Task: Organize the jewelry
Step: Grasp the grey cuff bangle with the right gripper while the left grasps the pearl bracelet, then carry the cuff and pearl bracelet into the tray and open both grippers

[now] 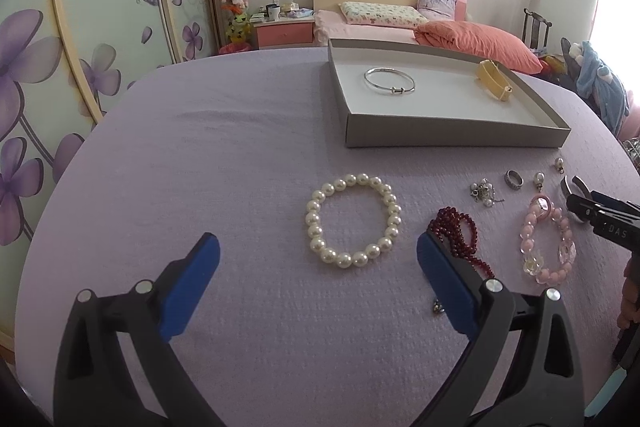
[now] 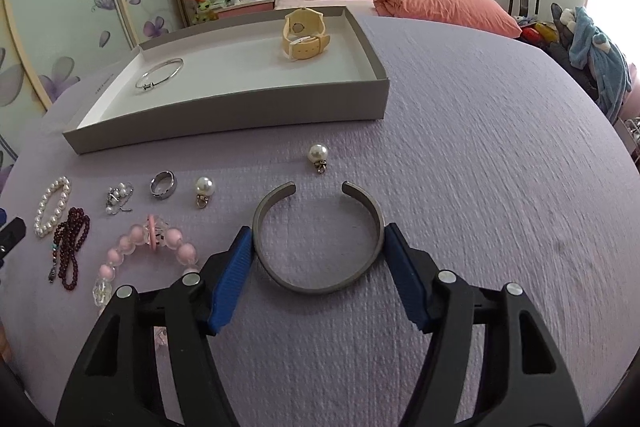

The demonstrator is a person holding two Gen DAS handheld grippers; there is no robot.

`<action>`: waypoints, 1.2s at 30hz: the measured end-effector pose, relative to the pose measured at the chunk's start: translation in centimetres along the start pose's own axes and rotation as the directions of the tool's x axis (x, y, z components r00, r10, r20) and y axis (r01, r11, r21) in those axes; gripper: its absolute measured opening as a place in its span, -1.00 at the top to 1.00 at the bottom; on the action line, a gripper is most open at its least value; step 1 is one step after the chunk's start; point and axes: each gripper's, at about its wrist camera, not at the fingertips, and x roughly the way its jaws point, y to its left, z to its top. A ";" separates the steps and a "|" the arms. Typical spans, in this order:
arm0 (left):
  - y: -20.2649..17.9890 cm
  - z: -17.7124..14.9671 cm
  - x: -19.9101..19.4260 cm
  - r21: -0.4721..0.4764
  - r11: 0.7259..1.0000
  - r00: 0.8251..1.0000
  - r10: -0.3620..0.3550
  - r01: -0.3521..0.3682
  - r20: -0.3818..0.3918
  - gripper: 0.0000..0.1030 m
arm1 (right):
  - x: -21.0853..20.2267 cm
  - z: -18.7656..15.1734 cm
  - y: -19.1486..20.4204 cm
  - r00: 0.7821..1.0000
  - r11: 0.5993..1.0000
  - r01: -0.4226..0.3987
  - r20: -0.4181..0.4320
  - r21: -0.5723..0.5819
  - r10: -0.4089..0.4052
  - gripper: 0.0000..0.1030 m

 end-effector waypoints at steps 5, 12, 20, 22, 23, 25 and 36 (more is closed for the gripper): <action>-0.6 0.5 1.0 0.011 1.000 0.999 0.028 -0.027 -0.022 -0.91 | -0.9 0.7 -0.2 0.999 1.000 -0.025 0.030 0.007 0.025 -0.30; 0.5 1.8 2.6 -0.032 0.999 0.999 0.036 -0.036 -0.030 -0.42 | -0.7 1.2 -0.4 0.999 0.999 -0.046 0.027 0.018 0.046 -0.30; 0.6 1.9 4.3 -0.018 1.000 0.997 0.011 -0.013 -0.079 0.18 | -0.6 1.4 -0.8 0.998 0.998 -0.055 0.019 0.024 0.055 -0.30; 0.2 2.0 4.4 -0.003 1.000 0.997 0.003 -0.003 -0.077 0.39 | -0.6 1.5 -0.9 0.998 0.998 -0.060 0.015 0.028 0.060 -0.30; 0.0 2.0 4.4 0.001 1.000 0.997 -0.004 0.004 -0.076 0.52 | -0.6 1.5 -0.9 0.998 0.998 -0.063 0.014 0.028 0.063 -0.30; -0.2 2.1 4.4 0.010 1.000 0.997 -0.008 0.009 -0.077 0.67 | -0.7 1.5 -0.8 0.998 0.998 -0.065 0.017 0.026 0.065 -0.30; 0.1 2.0 3.1 -0.006 0.997 0.995 -0.073 0.073 -0.065 0.83 | -2.6 1.9 -0.4 0.994 0.996 -0.090 0.056 0.012 0.089 -0.30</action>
